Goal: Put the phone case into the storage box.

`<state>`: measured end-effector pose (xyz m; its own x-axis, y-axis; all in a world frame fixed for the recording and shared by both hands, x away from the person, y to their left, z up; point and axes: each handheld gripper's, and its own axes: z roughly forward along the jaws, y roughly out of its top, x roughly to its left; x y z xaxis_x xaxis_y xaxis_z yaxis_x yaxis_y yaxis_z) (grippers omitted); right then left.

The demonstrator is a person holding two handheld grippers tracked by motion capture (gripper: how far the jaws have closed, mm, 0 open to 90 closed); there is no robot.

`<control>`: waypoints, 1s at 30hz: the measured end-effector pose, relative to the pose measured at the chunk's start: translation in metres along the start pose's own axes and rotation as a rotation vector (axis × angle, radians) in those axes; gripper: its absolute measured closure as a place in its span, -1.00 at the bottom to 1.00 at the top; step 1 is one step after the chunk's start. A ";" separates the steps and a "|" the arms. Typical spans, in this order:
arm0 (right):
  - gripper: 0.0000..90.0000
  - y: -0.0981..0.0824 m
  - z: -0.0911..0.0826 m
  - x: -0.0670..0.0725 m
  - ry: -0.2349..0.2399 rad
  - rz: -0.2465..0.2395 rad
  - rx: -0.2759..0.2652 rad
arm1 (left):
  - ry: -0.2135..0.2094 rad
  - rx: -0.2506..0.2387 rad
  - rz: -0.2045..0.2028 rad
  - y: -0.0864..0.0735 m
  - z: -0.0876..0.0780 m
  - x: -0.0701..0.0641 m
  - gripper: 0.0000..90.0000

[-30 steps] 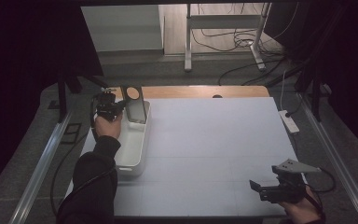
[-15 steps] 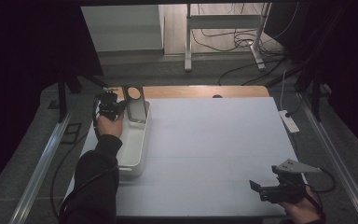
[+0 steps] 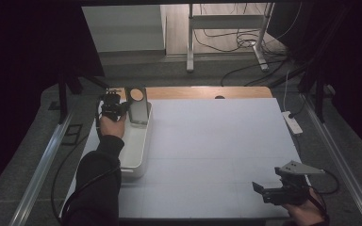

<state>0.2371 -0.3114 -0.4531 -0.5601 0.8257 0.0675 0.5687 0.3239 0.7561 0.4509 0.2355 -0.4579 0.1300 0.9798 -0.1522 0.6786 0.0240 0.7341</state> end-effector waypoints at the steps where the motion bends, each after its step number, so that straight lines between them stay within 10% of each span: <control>1: -1.00 0.000 0.000 0.000 0.000 0.000 0.000 | -0.002 -0.003 -0.005 0.000 -0.001 0.000 0.82; 30: -1.00 0.000 0.000 0.001 -0.001 -0.003 0.000 | -0.100 0.023 0.025 -0.006 -0.016 0.004 0.46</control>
<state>0.2371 -0.3106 -0.4531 -0.5613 0.8251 0.0645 0.5671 0.3267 0.7561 0.4359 0.2423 -0.4526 0.2179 0.9553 -0.2000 0.6905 -0.0060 0.7233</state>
